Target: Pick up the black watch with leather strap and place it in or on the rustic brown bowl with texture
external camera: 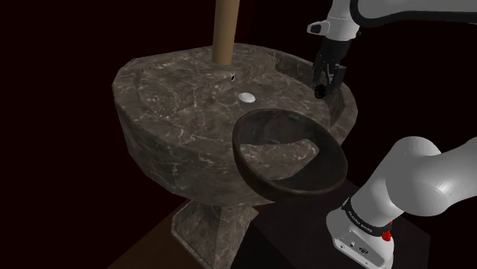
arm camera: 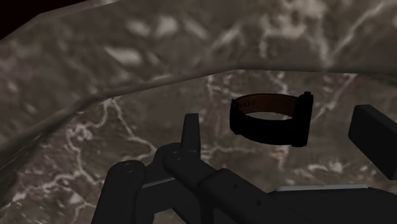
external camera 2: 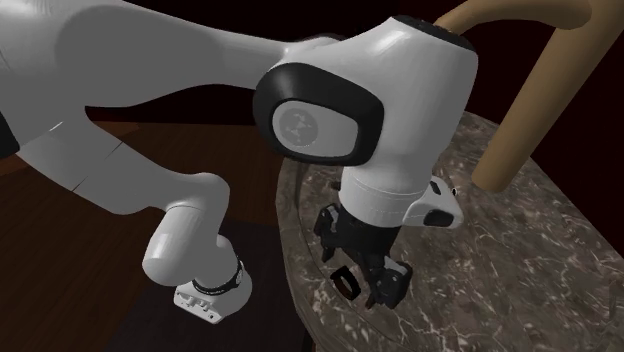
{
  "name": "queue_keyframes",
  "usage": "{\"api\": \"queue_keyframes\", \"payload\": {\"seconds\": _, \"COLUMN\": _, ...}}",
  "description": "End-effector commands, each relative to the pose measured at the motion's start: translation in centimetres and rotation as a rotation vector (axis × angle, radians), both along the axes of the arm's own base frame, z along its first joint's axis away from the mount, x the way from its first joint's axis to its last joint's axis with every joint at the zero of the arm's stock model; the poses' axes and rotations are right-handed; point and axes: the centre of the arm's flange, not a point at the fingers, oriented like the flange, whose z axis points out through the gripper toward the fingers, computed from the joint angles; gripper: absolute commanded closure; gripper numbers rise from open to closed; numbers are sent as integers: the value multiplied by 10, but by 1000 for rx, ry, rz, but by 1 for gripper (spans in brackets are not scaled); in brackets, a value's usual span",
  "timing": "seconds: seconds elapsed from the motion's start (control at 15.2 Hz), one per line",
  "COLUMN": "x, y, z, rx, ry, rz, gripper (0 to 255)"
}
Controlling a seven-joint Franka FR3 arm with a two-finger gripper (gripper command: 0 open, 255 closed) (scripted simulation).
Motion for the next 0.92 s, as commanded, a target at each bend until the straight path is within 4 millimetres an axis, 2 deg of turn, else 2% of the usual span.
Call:
{"api": "queue_keyframes", "payload": {"seconds": 0.0, "x": 0, "y": -1, "z": -11, "rx": 0, "ry": 0, "rz": 2, "gripper": 0}}
{"api": "queue_keyframes", "payload": {"seconds": 0.53, "x": -1, "y": -1, "z": -14, "rx": 0, "ry": 0, "rz": 2, "gripper": 0}}
{"api": "queue_keyframes", "payload": {"seconds": 0.59, "x": -1, "y": -1, "z": -14, "rx": 0, "ry": 0, "rz": 2, "gripper": 255}}
{"api": "queue_keyframes", "payload": {"seconds": 0.86, "x": -1, "y": -1, "z": -14, "rx": 0, "ry": 0, "rz": 2, "gripper": 255}}
